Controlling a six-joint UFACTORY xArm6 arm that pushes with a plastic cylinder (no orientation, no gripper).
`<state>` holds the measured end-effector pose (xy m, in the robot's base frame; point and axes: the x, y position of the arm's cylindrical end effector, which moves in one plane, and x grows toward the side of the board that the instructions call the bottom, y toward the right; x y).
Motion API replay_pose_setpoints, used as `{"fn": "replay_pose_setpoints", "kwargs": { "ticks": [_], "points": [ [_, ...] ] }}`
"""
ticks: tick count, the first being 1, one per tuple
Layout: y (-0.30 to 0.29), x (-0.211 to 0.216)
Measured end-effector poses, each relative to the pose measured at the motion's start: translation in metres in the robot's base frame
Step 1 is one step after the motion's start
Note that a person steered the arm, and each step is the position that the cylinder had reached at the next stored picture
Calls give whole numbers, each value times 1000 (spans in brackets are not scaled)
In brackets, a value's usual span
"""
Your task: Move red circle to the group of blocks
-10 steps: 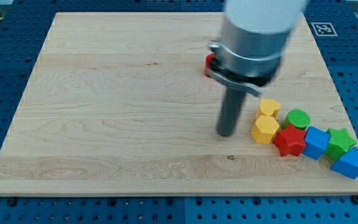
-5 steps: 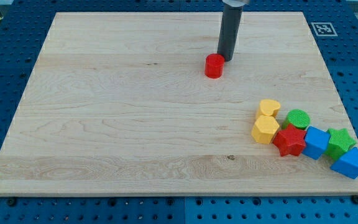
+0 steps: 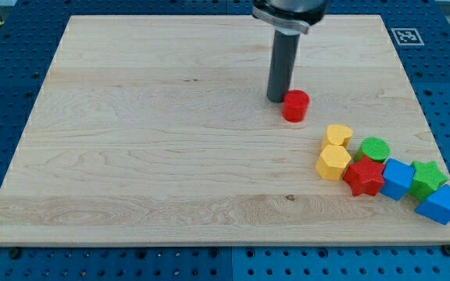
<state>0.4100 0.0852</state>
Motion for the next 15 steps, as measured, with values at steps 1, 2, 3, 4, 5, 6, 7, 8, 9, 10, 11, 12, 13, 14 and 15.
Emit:
{"fn": "replay_pose_setpoints", "kwargs": {
  "ticks": [1,2,3,4,5,6,7,8,9,10,11,12,13,14,15],
  "points": [
    [12,29],
    [22,49],
    [35,57],
    [49,60],
    [53,60],
    [52,53],
    [63,50],
    [76,41],
    [75,19],
    [78,-11],
    [88,-11],
    [114,8],
    [134,25],
    [144,29],
    [143,6]
  ]
}}
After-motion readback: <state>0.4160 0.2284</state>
